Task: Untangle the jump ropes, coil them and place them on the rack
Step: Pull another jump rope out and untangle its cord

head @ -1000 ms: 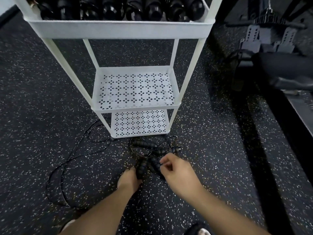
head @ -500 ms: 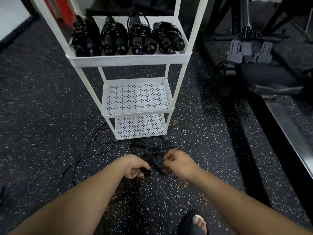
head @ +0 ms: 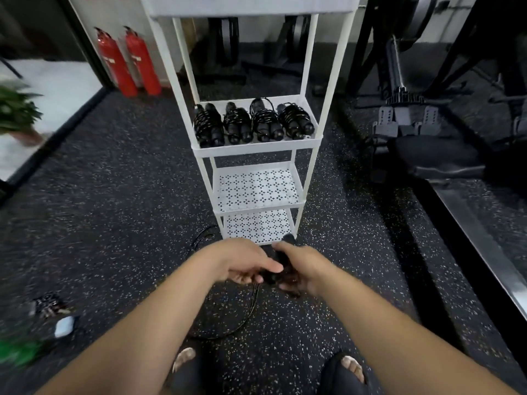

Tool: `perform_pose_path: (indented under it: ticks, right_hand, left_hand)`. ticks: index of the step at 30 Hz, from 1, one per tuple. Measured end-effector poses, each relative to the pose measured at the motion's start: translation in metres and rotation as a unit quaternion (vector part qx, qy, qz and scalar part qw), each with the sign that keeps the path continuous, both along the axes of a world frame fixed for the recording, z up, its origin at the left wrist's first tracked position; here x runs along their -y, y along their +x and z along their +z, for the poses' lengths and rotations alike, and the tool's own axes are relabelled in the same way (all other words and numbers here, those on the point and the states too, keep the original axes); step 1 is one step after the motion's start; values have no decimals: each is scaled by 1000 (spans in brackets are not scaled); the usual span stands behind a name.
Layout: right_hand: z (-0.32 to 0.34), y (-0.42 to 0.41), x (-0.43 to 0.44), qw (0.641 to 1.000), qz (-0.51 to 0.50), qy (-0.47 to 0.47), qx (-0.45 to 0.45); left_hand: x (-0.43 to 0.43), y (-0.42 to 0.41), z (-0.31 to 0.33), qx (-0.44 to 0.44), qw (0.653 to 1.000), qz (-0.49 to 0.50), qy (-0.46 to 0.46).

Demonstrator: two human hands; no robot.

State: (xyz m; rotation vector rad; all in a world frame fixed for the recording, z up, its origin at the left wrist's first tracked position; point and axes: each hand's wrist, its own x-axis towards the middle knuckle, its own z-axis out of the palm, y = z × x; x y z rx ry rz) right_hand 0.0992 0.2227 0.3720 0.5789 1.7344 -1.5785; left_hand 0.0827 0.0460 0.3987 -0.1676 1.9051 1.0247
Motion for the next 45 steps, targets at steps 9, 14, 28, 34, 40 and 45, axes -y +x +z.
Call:
perform_pose_path:
  ticks: [9, 14, 28, 34, 40, 45]
  right_hand:
    - [70, 7, -11, 990, 51, 30, -127]
    - [85, 6, -17, 949, 169, 131, -233]
    - [120, -5, -42, 909, -124, -32, -396]
    - [106, -4, -35, 924, -138, -60, -351]
    - [87, 0, -5, 938, -122, -70, -316]
    - [87, 1, 5, 922, -174, -92, -334]
  left_hand:
    - [29, 18, 40, -244, 967, 78, -5]
    - [31, -8, 22, -354, 933, 71, 10]
    - [25, -20, -5, -312, 947, 46, -53]
    - [19, -19, 20, -389, 918, 74, -27]
    - [-3, -9, 60, -459, 885, 52, 54]
    - [-6, -5, 66, -478, 876, 13, 52]
